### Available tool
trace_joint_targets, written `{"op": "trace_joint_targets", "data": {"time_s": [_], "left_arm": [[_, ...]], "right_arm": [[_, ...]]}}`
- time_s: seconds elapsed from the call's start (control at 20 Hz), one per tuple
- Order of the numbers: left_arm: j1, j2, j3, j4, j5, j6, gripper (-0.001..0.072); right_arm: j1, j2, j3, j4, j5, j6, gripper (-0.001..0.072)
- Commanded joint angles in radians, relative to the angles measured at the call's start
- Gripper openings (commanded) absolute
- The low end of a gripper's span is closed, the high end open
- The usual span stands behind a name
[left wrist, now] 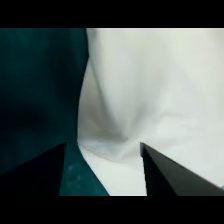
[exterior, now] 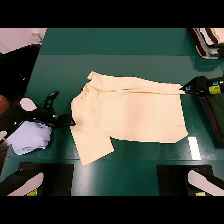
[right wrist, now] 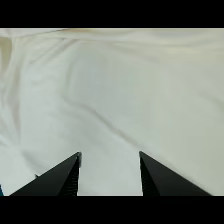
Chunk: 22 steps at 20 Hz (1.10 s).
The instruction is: Fold the shirts.
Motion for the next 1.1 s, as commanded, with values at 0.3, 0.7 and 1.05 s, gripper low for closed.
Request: {"op": "trace_joint_targets", "data": {"time_s": [0.3, 0.7, 1.05], "left_arm": [[-0.085, 0.004, -0.037, -0.045, 0.098, -0.007, 0.0024], [-0.085, 0.068, 0.042, -0.056, 0.074, 0.013, 0.0025], [-0.085, 0.069, 0.042, -0.055, 0.080, 0.013, 0.0025]], "right_arm": [[-0.032, 0.061, -0.045, -0.077, 0.073, -0.001, 0.0429], [-0.341, 0.224, -0.526, -0.348, 0.077, 0.097, 0.0555], [-0.249, 0.120, -0.730, -0.206, -0.135, 0.103, 0.0475]]}}
